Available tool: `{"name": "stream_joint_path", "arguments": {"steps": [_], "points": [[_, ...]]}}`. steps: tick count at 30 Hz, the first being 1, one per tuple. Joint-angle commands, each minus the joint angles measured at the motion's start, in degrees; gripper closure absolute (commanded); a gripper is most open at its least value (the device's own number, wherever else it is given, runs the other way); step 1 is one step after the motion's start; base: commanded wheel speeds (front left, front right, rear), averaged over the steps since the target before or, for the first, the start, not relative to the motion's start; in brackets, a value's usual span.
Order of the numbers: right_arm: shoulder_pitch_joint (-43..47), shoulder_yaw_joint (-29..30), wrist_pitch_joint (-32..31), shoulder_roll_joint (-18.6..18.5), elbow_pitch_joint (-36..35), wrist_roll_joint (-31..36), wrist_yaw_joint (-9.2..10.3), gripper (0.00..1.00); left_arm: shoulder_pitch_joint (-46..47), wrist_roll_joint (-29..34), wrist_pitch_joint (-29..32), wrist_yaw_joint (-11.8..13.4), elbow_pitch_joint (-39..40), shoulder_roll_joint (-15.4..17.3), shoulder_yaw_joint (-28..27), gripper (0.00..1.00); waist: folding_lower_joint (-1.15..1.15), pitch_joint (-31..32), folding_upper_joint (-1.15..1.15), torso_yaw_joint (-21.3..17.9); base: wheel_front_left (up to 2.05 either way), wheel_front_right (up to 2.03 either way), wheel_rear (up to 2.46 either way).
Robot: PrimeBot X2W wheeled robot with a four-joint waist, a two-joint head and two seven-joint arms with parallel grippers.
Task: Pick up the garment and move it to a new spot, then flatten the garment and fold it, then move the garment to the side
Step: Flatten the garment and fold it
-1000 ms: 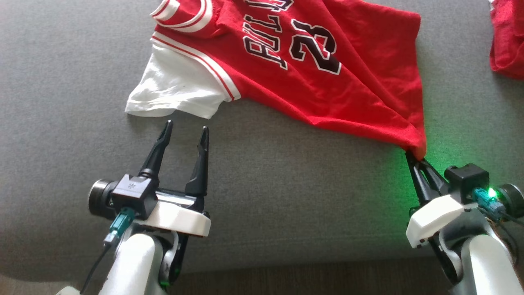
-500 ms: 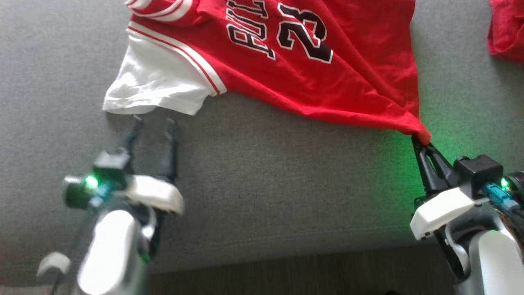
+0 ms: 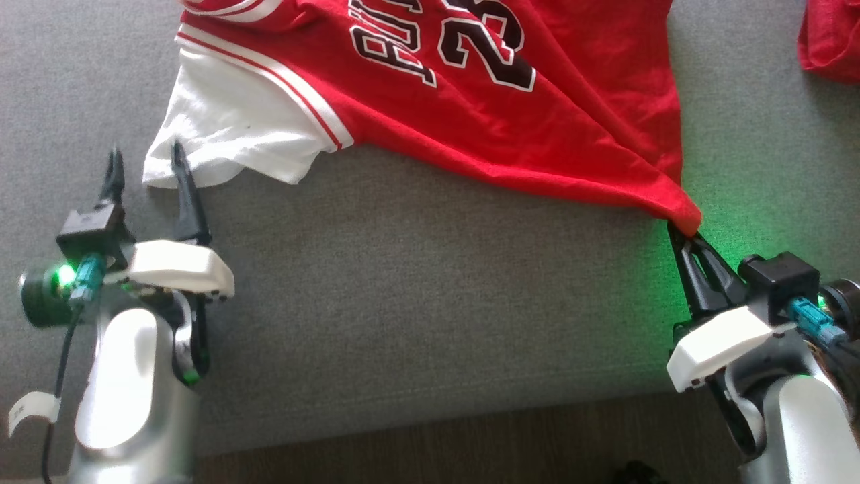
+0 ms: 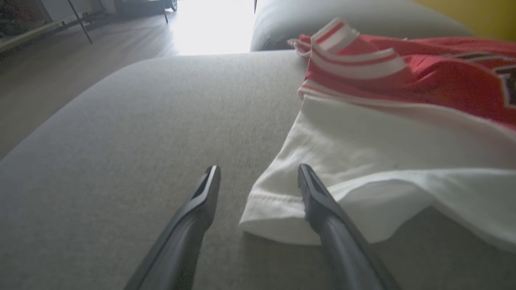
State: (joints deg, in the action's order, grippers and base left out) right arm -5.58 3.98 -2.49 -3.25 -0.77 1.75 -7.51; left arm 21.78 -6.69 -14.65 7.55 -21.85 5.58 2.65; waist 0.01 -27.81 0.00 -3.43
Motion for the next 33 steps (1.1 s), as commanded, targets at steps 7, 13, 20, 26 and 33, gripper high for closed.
{"name": "stream_joint_path", "arguments": {"steps": [7, 13, 20, 26, 33], "points": [[-1.19, -1.30, 0.79, 0.30, -0.93, -0.60, 0.02, 1.00, 3.08, -2.44, 3.94, -1.93, -6.78, 2.26, -2.12, 0.00, -0.01, 0.67, 0.00, -0.44, 0.00, 0.00, 0.00], [-0.91, -0.51, 0.83, 0.33, -0.85, -0.41, 0.02, 1.00, 3.06, -4.35, 8.11, -3.69, -9.39, 1.81, -1.48, 1.00, -0.01, 1.78, 0.00, -0.49, 0.00, 0.00, 0.00], [-0.56, 0.11, 0.83, 0.34, -1.11, -0.33, 0.02, 1.00, 1.36, -10.00, 7.47, -8.00, -4.89, 0.21, -2.45, 1.00, -0.01, 4.51, 0.00, 0.17, 0.00, 0.00, 0.00], [-1.40, 0.19, 0.43, -1.50, -2.03, -0.60, 0.02, 1.00, 0.61, -21.43, 6.86, -12.56, 7.59, -1.61, -5.15, 1.00, -0.01, 9.52, 0.00, 1.39, 0.00, 0.00, 0.00], [-6.97, -1.02, -3.58, -6.13, -3.99, -9.94, 0.02, 1.00, 5.78, -37.00, 13.76, -12.96, 19.50, -2.32, -8.35, 1.00, -0.01, 15.78, 0.00, 1.90, 0.00, 0.00, 0.00]]}}
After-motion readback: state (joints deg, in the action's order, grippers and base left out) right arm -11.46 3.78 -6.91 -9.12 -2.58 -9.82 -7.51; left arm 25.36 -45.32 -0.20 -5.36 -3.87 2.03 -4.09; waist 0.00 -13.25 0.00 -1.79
